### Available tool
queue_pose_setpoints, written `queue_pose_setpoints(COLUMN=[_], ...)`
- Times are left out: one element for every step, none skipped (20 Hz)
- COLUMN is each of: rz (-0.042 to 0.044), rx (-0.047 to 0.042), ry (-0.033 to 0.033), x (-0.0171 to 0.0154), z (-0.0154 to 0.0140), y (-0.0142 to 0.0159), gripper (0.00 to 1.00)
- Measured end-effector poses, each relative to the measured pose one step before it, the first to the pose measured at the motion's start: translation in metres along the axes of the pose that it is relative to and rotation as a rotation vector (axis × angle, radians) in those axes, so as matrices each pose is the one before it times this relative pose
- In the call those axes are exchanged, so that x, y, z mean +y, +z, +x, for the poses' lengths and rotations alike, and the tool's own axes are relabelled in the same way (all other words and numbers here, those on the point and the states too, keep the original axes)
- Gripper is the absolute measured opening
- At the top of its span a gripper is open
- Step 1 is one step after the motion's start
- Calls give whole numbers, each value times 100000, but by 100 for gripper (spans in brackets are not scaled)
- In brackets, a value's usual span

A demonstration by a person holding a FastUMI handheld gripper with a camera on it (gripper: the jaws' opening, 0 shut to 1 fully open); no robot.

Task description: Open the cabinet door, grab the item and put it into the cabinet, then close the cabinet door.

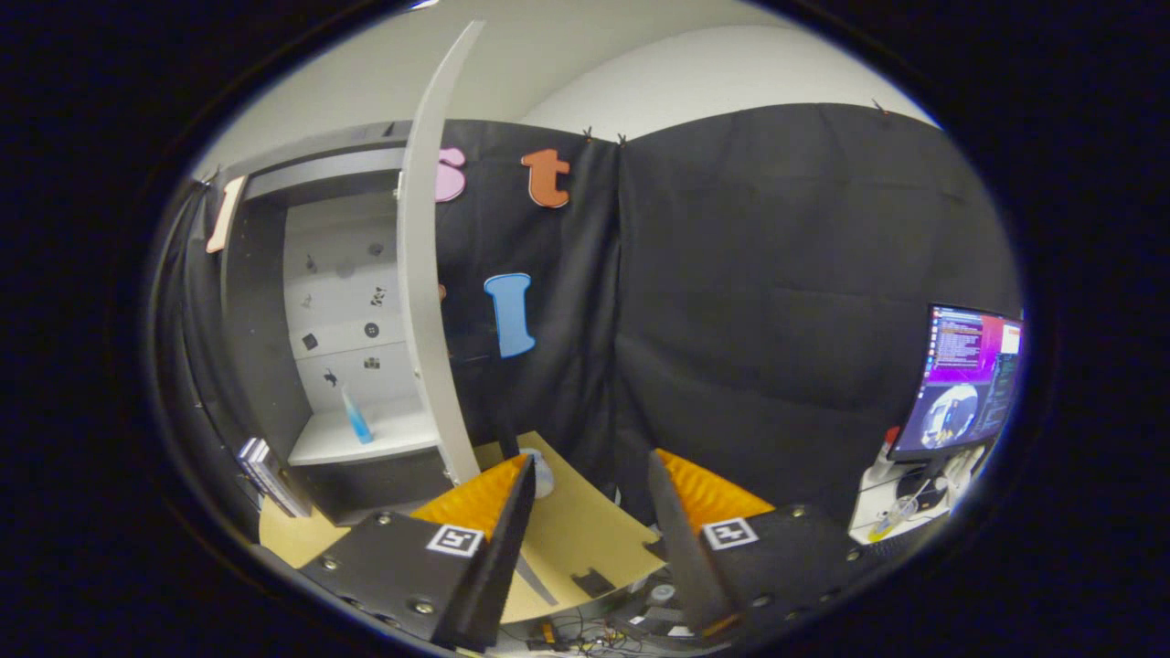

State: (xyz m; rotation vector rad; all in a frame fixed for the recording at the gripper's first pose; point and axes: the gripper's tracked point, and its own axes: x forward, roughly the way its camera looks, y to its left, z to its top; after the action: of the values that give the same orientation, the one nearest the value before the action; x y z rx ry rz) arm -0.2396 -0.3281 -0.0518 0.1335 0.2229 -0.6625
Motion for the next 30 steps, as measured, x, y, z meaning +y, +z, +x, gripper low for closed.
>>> queue_pose_setpoints(rz=[-387, 410, 125, -1038, -565, -466, -436, -325, -194, 84, 498, 512, 319, 263, -573, -1399, -1259, -1349, -1563, -1148, -769, 143, 200, 206, 235, -220, -605, -943, -564, 183], rx=[178, 238, 169, -732, -480, -180, -179, 164, 37, 265, 418, 235, 170, -73, 634, -1172, 369, -288, 156, -28, -68, -96, 361, 127, 32, 312, -30, -294, -78, 157], ry=[889, 2165, 923, -1515, -190, 377, 486, 626, 936, 1229, 1142, 936, 508, 782, 1047, 666, 527, 841, 1394, 1315, 1433, 1628, 1978, 2083, 1979, 1847, 1622, 1381, 1436, 1693], x=[176, 754, 552, -317, -90, -58, 83, 93, 101, 146, 1, 158, 7, 202, 259, -6, 80, 125, 302, 349, 374, 449, 547, 615, 602, 522, 548, 223, 552, 913], z=[406, 52, 128, 361, 218, -7, 25, 72, 15, -41, -109, 5, 60, 55, -218, 319, -60, -166, -115, -144, -112, -142, -142, -238, 14, -188, -307, -75, -79, -58], y=[-111, 9, 75, 171, -119, 107, 27, 23, 44, -19, -63, -18, -83, 68, -183, 215, -46, 78, 74, 117, 71, 15, -122, 32, -127, -58, -38, -90, 52, 43], gripper=[79, 87, 92, 97, 96, 96, 95, 95, 95, 95, 95, 95, 95, 95, 95, 93, 92, 93, 93, 93, 93, 93, 93, 93, 93, 93, 93, 93, 93, 93])
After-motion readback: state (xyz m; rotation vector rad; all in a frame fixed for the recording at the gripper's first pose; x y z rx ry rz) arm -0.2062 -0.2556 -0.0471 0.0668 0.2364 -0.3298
